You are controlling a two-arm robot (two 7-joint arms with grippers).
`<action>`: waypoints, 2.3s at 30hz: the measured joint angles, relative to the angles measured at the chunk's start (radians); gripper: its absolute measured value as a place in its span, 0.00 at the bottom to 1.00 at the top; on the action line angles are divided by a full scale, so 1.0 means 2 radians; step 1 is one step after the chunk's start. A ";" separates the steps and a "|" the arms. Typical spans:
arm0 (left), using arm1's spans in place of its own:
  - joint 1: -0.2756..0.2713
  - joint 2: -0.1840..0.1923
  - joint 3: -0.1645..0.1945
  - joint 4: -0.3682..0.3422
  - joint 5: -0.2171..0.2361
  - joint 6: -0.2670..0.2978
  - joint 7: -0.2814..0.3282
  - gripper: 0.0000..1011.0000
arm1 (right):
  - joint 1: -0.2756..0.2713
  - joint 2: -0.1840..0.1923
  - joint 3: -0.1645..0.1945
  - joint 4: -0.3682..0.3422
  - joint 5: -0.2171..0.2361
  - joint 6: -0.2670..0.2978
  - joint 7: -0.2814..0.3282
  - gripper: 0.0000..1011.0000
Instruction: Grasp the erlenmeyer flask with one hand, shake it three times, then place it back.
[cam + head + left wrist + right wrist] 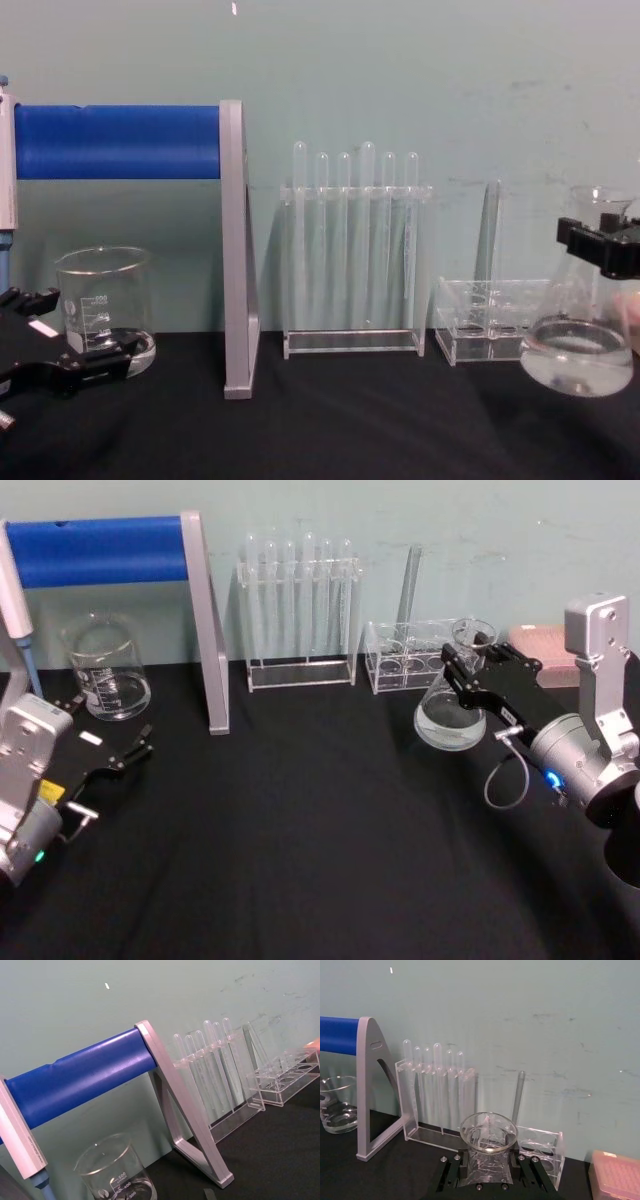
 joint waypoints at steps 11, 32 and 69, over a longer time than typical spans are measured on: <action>0.000 0.000 0.000 0.000 0.000 0.000 0.000 0.99 | -0.002 -0.007 -0.003 -0.003 -0.008 0.003 0.006 0.44; 0.000 0.000 0.000 0.000 0.000 0.000 0.000 0.99 | -0.015 -0.006 -0.068 -0.030 -0.018 0.006 0.049 0.44; 0.000 0.000 0.000 0.000 0.000 0.000 0.000 0.99 | -0.021 -0.004 -0.088 0.022 -0.010 -0.050 0.066 0.44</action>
